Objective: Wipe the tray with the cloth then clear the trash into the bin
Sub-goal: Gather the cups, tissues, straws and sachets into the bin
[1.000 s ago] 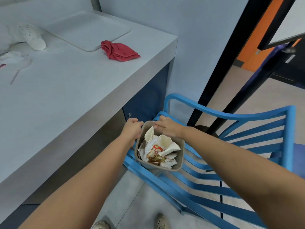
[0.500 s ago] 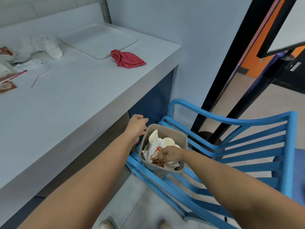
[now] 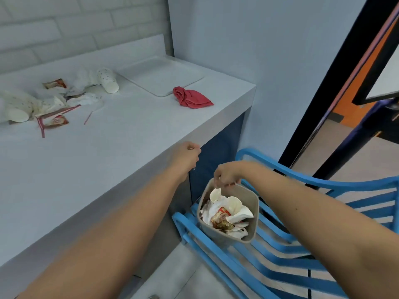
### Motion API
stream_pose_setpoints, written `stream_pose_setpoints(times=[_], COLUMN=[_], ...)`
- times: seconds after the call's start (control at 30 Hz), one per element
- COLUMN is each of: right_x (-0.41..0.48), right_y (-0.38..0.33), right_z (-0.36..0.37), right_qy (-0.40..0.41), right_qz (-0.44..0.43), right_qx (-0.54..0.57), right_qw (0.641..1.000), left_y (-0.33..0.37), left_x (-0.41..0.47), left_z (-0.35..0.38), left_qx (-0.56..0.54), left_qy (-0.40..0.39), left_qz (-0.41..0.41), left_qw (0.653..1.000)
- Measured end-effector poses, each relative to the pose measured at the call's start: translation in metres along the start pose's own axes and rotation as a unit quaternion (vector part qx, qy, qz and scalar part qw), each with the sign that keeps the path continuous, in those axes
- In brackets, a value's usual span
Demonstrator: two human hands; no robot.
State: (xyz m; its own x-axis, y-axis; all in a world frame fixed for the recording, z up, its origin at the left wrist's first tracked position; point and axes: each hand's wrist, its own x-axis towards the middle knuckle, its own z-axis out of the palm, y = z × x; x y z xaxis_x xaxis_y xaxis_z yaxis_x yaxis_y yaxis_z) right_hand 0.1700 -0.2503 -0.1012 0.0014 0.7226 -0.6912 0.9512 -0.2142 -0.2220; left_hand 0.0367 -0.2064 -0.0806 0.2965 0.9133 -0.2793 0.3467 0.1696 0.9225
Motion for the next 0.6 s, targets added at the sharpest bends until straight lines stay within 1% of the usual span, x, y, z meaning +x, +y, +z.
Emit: stream_pose_setpoints(times=[0.13, 0.27, 0.43, 0.6], right_x=[-0.018, -0.025, -0.010, 0.021], right_y=[-0.041, -0.093, -0.148, -0.207], right_z=[-0.050, -0.086, -0.109, -0.127], right_qy=[0.031, 0.080, 0.130, 0.158], right_qz=[-0.029, -0.080, -0.126, -0.158], right_qx=[-0.028, -0.069, -0.082, -0.063], right_qw=[0.999, 0.991, 0.980, 0.973], left_y=[0.019, 0.031, 0.025, 0.008], left_x=[-0.003, -0.001, 0.011, 0.033], left_z=[-0.030, -0.078, -0.138, -0.208], left_qx=[0.019, 0.032, 0.062, 0.087], left_qy=[0.041, 0.121, 0.194, 0.231], left_qz=[0.061, 0.090, 0.068, 0.044], left_qw=[0.997, 0.988, 0.977, 0.968])
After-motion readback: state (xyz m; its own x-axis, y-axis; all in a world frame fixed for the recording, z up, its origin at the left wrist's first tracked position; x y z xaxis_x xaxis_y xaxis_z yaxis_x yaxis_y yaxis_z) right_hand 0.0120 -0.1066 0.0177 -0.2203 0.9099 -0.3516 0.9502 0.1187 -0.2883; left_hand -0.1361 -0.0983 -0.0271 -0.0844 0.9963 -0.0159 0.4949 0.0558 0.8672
